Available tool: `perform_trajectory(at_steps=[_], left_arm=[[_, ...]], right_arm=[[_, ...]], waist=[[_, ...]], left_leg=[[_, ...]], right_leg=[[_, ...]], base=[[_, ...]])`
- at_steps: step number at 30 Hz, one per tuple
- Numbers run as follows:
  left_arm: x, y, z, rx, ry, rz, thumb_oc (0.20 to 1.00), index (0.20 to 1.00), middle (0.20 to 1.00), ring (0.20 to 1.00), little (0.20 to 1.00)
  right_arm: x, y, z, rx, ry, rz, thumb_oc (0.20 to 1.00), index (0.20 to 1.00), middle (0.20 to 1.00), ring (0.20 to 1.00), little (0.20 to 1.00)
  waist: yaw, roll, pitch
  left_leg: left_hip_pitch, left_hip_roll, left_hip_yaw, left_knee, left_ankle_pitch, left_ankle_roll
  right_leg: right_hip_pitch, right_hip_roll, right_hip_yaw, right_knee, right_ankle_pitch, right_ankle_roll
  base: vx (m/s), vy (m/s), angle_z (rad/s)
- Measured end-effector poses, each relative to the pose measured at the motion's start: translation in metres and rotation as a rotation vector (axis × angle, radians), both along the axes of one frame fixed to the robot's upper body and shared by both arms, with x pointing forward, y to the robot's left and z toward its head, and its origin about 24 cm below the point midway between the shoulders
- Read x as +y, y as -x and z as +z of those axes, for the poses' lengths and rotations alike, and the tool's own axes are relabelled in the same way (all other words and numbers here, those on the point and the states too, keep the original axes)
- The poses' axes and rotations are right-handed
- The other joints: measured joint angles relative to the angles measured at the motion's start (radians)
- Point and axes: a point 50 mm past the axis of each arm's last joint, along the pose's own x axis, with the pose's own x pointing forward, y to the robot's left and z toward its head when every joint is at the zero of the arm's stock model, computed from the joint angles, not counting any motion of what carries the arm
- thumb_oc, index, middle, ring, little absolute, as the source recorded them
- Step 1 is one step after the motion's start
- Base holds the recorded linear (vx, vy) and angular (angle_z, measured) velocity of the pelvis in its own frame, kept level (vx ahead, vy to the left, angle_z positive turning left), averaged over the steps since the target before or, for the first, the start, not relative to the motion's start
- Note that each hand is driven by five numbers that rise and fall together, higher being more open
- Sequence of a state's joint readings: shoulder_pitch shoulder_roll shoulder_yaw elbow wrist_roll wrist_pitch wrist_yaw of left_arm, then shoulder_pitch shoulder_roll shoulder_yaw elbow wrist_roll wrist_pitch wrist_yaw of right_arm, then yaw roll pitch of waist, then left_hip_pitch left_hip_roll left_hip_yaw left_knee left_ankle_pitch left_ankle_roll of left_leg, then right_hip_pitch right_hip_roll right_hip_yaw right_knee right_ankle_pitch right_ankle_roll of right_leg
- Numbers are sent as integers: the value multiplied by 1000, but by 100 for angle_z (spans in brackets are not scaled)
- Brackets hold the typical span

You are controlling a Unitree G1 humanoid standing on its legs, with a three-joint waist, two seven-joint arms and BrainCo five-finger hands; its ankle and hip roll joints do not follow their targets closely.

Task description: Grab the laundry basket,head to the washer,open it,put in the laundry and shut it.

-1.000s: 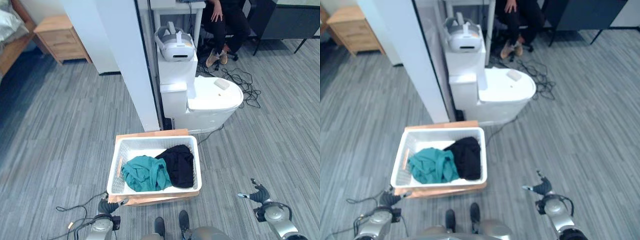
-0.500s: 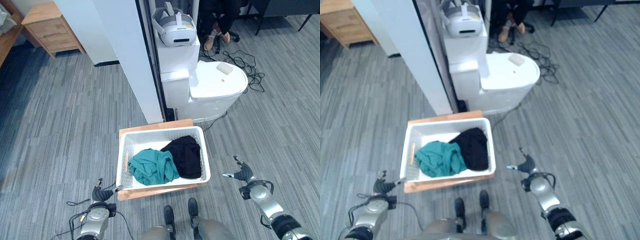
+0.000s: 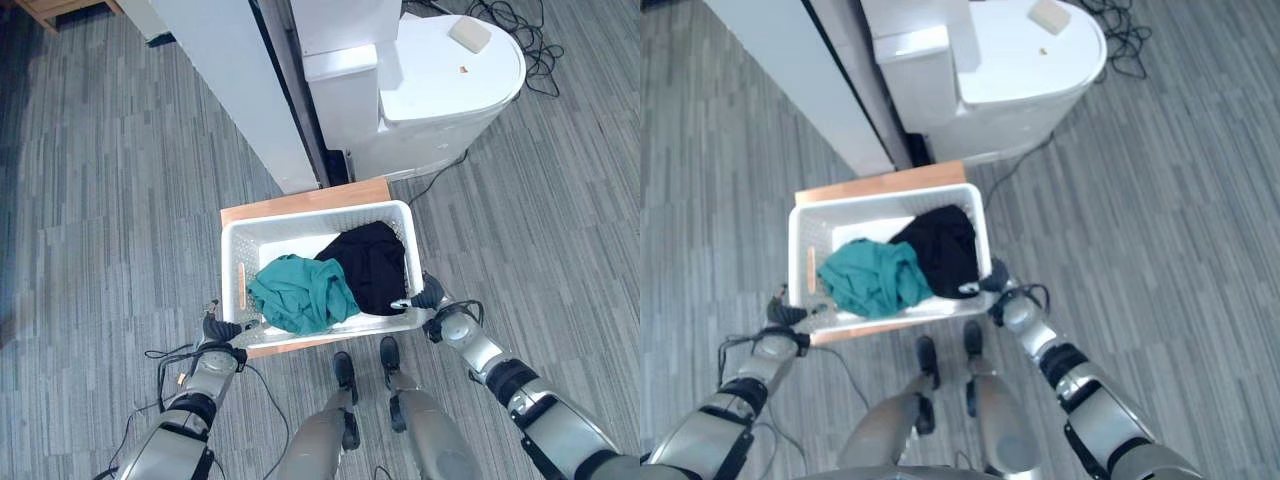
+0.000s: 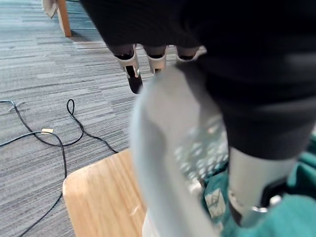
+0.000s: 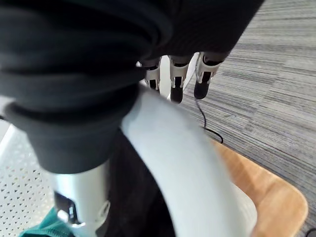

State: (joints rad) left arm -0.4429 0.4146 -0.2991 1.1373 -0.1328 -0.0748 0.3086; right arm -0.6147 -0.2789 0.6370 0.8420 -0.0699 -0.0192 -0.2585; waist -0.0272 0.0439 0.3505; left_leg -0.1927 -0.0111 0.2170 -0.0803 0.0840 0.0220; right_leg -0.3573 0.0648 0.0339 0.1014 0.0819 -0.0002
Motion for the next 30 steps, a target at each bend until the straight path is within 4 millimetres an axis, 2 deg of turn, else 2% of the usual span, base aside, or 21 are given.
perform_trajectory(at_steps=[1, 5, 10, 13, 15, 18, 22, 24, 25, 26, 27, 28, 29, 30], left_arm=[[-1, -1, 1, 4, -9, 3, 200, 200, 200, 200, 200], [-3, -2, 2, -15, -2, 1, 200, 200, 200, 200, 200], [-17, 3, 0, -63, 52, -38, 200, 200, 200, 200, 200], [-32, 17, -6, -79, 109, -79, 200, 200, 200, 200, 200], [-43, 36, -16, -56, 153, -107, 200, 200, 200, 200, 200], [-56, 54, -16, -74, 213, -148, 200, 200, 200, 200, 200], [-61, 55, -9, -109, 242, -172, 200, 200, 200, 200, 200], [-64, 57, -4, -129, 255, -184, 200, 200, 200, 200, 200], [-66, 55, -1, -144, 260, -194, 200, 200, 200, 200, 200], [-65, 55, 2, -152, 256, -197, 200, 200, 200, 200, 200], [-63, 54, 3, -155, 249, -200, 200, 200, 200, 200, 200], [-58, 55, 5, -159, 232, -204, 200, 200, 200, 200, 200], [-56, 54, 8, -166, 225, -212, 200, 200, 200, 200, 200], [-56, 48, 13, -183, 221, -222, 200, 200, 200, 200, 200]], right_arm=[[2, -4, 4, -9, 2, 0, 200, 200, 200, 200, 200], [2, -7, 7, -32, 13, -27, 200, 200, 200, 200, 200], [-14, -1, 2, -29, 7, -82, 200, 200, 200, 200, 200], [-34, 17, -8, -5, -47, -143, 200, 200, 200, 200, 200], [-52, 40, -20, 28, -45, -162, 200, 200, 200, 200, 200], [-70, 66, -18, 5, -55, -174, 200, 200, 200, 200, 200], [-79, 76, -7, -43, -84, -190, 200, 200, 200, 200, 200], [-84, 85, -1, -65, -114, -199, 200, 200, 200, 200, 200], [-86, 91, -2, -65, -123, -208, 200, 200, 200, 200, 200], [-86, 93, -2, -68, -128, -207, 200, 200, 200, 200, 200], [-85, 94, -2, -68, -132, -203, 200, 200, 200, 200, 200], [-81, 93, 0, -75, -144, -191, 200, 200, 200, 200, 200], [-79, 91, 2, -84, -152, -189, 200, 200, 200, 200, 200], [-81, 90, 3, -86, -151, -195, 200, 200, 200, 200, 200]], waist=[[0, -5, 3], [3, -11, 7], [7, -13, 8], [12, -17, 11], [6, -18, 11], [-4, -19, 10], [-23, -22, 9], [-38, -27, 4], [-66, -39, -5], [-71, -46, -9], [-78, -58, -16], [-78, -76, -26], [-82, -83, -29], [-87, -97, -32]], left_leg=[[-1, 0, 1, 0, 1, -2], [-6, 1, -10, 0, 10, -9], [2, 0, -22, 0, 13, -7], [35, -2, -33, 0, 12, -7], [79, -2, -33, 0, -1, -8], [132, -1, -21, 0, -12, -8], [157, 0, -3, 0, -18, -13], [173, 0, 23, 0, -21, -15], [179, 0, 49, 0, -24, -15], [182, -2, 73, 0, -25, -13], [184, 2, 104, 1, -26, -14], [188, 12, 164, 0, -31, -16], [191, 35, 214, -1, -36, -13], [210, 43, 273, 3, -54, 8]], right_leg=[[-2, 0, 0, 2, -1, -2], [-5, -1, -8, 7, -4, -4], [10, -4, -24, 6, -4, -6], [50, -7, -28, -5, -5, -7], [93, -8, -25, -8, -21, -5], [137, -4, -13, -3, -33, -4], [143, 3, 9, 12, -41, -14], [143, 11, 36, 24, -41, -13], [135, 28, 74, 33, -38, -8], [130, 40, 97, 33, -33, 2], [121, 53, 130, 33, -22, 21], [107, 69, 167, 31, -26, 77], [94, 54, 136, 33, -67, 82], [66, 5, -7, 63, -87, 69]], base=[[0, 0, 0], [6, -37, 9], [33, -26, 9], [71, -17, 10], [90, -3, -3], [57, -3, -13], [27, -3, -19], [-18, -6, -45], [-47, -7, -71], [-71, -30, -81], [-27, -18, -117], [-36, -68, -143], [-30, -108, -188], [32, -122, -152]])
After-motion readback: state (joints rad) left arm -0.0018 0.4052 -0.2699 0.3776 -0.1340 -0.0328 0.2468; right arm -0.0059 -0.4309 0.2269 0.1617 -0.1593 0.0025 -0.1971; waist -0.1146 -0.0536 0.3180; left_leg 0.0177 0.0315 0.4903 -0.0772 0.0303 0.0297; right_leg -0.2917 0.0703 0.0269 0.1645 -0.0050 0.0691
